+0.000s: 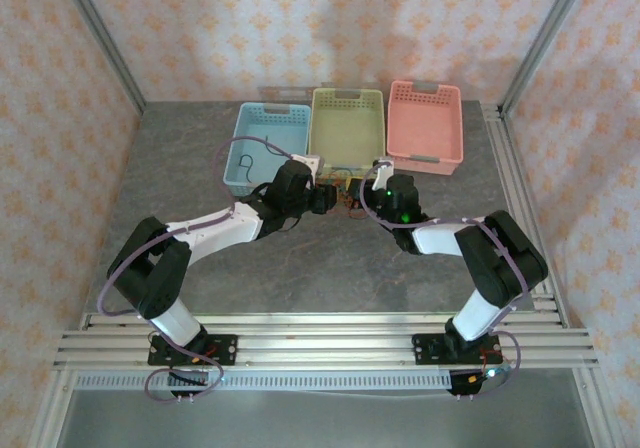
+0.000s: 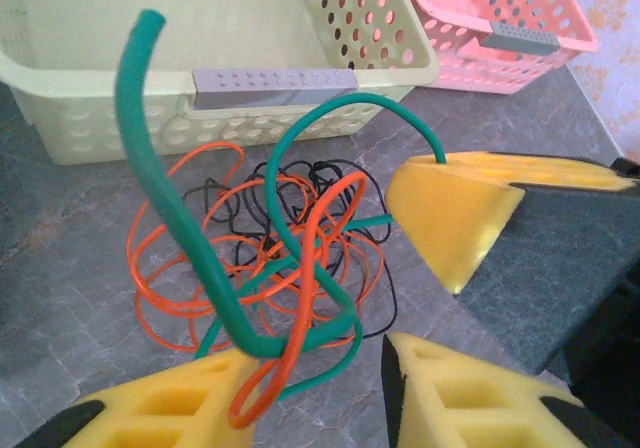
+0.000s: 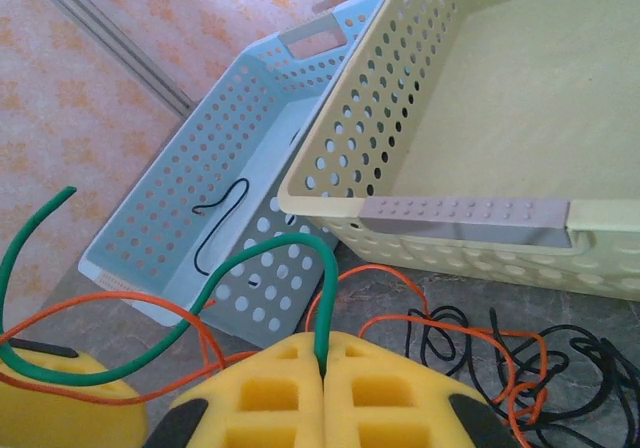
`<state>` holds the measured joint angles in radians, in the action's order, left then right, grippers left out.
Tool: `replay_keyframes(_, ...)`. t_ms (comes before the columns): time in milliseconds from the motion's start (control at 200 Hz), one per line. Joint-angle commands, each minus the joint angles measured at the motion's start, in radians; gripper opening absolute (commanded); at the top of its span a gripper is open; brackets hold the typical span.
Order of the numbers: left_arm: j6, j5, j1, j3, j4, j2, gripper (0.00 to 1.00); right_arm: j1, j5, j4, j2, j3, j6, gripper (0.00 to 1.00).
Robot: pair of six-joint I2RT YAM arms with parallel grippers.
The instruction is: Untangle the cables
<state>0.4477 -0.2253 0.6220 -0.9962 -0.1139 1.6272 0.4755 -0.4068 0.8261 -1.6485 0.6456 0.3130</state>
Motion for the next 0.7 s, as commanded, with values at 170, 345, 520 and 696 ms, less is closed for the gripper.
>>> replay_keyframes(170, -0.009, 0.004, 0.001, -0.03, 0.005, 0.007, 0.0, 0.018, 0.004, 0.005, -0.002, 0.034, -0.03, 0.0)
replay_keyframes(345, -0.007, 0.02, 0.001, -0.033, 0.015, 0.005, 0.0, 0.017, 0.077, -0.025, 0.005, 0.031, -0.033, 0.0)
replay_keyframes(520, -0.001, 0.062, -0.001, -0.033, 0.036, 0.0, 0.0, 0.017, 0.199, -0.105, 0.025, 0.034, -0.051, 0.0)
replay_keyframes(696, 0.012, 0.129, -0.003, -0.032, 0.064, -0.007, 0.0, 0.016, 0.313, -0.17, 0.042, 0.034, -0.057, 0.0)
